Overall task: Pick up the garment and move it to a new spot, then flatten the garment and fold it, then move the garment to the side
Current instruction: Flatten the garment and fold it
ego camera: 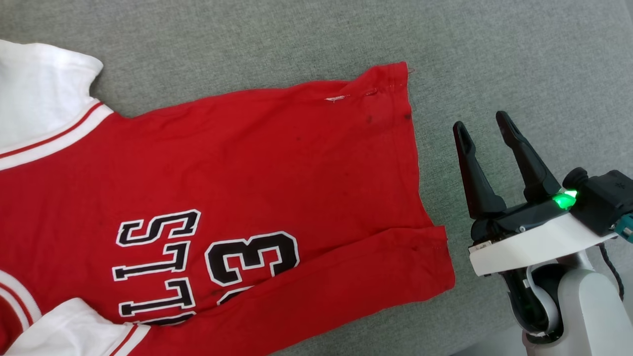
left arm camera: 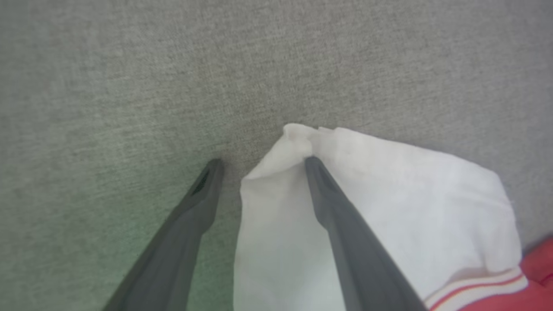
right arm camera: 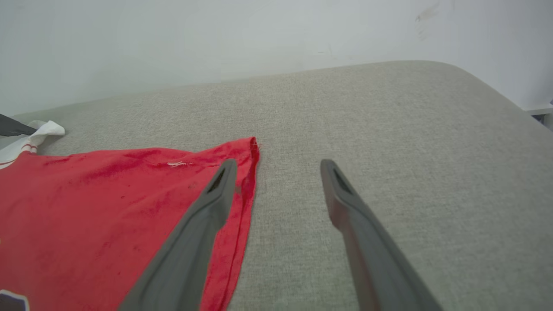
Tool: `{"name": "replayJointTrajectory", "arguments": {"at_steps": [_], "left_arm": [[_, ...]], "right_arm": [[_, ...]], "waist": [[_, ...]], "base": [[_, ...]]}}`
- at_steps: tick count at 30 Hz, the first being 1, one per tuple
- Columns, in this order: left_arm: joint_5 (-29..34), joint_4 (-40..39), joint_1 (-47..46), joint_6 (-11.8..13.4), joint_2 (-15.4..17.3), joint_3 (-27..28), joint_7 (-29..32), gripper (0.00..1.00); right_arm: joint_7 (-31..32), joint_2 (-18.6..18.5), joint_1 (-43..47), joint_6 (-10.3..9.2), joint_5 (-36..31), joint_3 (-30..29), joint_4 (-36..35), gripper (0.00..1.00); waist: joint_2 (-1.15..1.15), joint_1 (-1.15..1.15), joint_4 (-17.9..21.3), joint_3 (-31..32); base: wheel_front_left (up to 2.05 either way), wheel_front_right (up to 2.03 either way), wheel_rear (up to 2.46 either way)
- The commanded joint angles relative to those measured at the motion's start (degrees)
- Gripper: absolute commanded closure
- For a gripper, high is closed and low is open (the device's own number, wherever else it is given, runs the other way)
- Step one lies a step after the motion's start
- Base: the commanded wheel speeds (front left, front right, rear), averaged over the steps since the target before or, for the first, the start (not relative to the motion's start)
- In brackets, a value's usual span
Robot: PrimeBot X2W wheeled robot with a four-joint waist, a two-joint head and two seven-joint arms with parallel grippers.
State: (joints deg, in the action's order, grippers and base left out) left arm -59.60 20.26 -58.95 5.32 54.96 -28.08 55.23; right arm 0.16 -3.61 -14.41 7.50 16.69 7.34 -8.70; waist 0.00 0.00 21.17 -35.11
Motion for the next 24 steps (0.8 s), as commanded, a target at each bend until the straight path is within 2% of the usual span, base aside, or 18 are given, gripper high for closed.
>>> {"name": "replayJointTrajectory", "arguments": {"at_steps": [1, 2, 3, 6, 9, 10, 12, 17, 24], "left_arm": [[-1.9, 1.5, 4.1, 1.1, -2.2, -2.4, 3.6, 0.53], [-2.7, 1.5, 5.0, 1.6, -2.8, -2.6, 4.5, 0.70], [-3.4, 1.4, 5.7, 1.8, -3.4, -2.5, 4.8, 1.00], [-4.6, 0.8, 7.4, 2.9, -4.9, -2.2, 4.1, 1.00], [-3.9, 0.3, 7.4, 2.6, -4.9, -2.2, 2.8, 1.00], [-2.9, -0.2, 6.1, 2.2, -5.5, -2.3, 1.2, 1.00], [-2.4, -0.5, 5.4, 2.1, -5.7, -2.3, 0.6, 1.00], [-0.1, -2.2, 0.5, 0.4, -7.6, -2.1, -3.3, 1.00], [2.6, -6.0, -4.8, -2.2, -11.2, -2.7, -7.8, 1.00]], "right_arm": [[-0.4, 0.3, -1.3, -0.02, 0.5, -0.1, 0.5, 0.00], [-0.5, 0.3, -1.4, -0.02, 0.7, -0.3, 0.7, 0.00], [-0.5, 0.3, -1.5, -0.02, 0.9, -0.3, 0.7, 0.00], [0.1, 0.0, -1.9, -0.02, 1.8, -0.6, 0.9, 0.00], [2.2, -0.8, -2.3, -0.02, 3.4, -0.7, 1.3, 0.00], [6.2, -2.0, -3.1, -0.02, 5.6, -1.0, 1.9, 0.00], [8.1, -2.6, -3.7, -0.02, 6.5, -1.1, 2.1, 0.00], [20.3, -5.5, -7.3, -0.02, 9.6, -1.5, 3.6, 0.00], [34.2, -8.2, -14.5, -0.02, 10.6, -2.4, 6.5, 0.00]], "waist": [[0.00, 0.00, 0.9, -1.1], [0.00, 0.00, 0.9, -1.2], [0.00, 0.00, 1.0, -1.4], [0.00, 0.00, 0.8, -1.6], [0.00, 0.00, -0.1, -1.4], [0.00, 0.00, -1.5, -0.7], [0.00, 0.00, -2.1, -0.4], [0.00, 0.00, -5.8, 0.6], [0.00, 0.00, -11.5, -0.3]], "base": [[0.00, 0.00, 0.00], [0.00, 0.00, 0.00], [0.00, 0.00, 0.00], [0.00, 0.00, 0.00], [0.00, 0.00, 0.00], [0.00, 0.00, 0.00], [0.00, 0.00, 0.00], [0.00, 0.00, 0.00], [0.00, 0.00, 0.00]]}}
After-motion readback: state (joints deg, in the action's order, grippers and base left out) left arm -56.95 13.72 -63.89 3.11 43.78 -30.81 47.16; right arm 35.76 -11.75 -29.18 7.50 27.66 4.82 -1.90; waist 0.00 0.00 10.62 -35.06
